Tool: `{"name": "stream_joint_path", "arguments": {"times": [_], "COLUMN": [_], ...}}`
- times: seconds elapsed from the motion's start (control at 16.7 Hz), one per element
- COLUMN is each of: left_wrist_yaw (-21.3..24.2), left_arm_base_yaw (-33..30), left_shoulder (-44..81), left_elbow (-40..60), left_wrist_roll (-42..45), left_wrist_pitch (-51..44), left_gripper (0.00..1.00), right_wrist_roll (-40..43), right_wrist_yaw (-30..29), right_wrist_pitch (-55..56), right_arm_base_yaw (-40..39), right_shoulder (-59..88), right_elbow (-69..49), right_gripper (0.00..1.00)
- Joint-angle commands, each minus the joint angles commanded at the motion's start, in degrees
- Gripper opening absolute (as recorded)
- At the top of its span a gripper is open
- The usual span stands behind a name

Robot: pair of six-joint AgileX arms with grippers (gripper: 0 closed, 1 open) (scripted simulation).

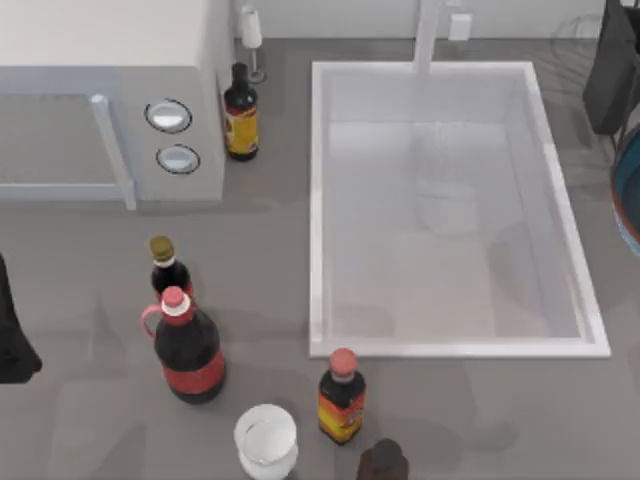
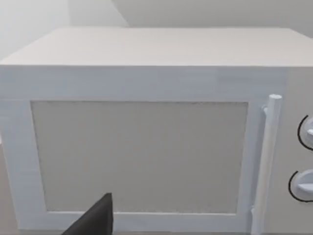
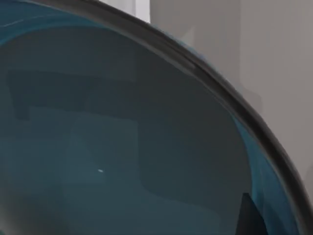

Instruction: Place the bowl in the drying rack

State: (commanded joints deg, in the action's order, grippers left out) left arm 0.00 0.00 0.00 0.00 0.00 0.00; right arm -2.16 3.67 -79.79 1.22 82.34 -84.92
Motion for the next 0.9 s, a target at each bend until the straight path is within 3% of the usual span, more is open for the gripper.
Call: {"name": "stream_joint_path", "arguments": {"times": [0.9], "left_wrist_yaw": [0.00], "left_arm_base_yaw": [0.00], "left_shoulder": [0.00], "left_elbow": [0.00], "left_wrist_roll": [0.00], "left_wrist_pitch": [0.00], "left_gripper": [1.00], "right_wrist_roll": [1.08], "right_wrist_yaw": [28.35], "right_wrist_pitch": [65.52], "right_arm_base_yaw": [31.55], "right_shoulder": [-22.22], "right_elbow": [17.58], "right_gripper": [0.00]}}
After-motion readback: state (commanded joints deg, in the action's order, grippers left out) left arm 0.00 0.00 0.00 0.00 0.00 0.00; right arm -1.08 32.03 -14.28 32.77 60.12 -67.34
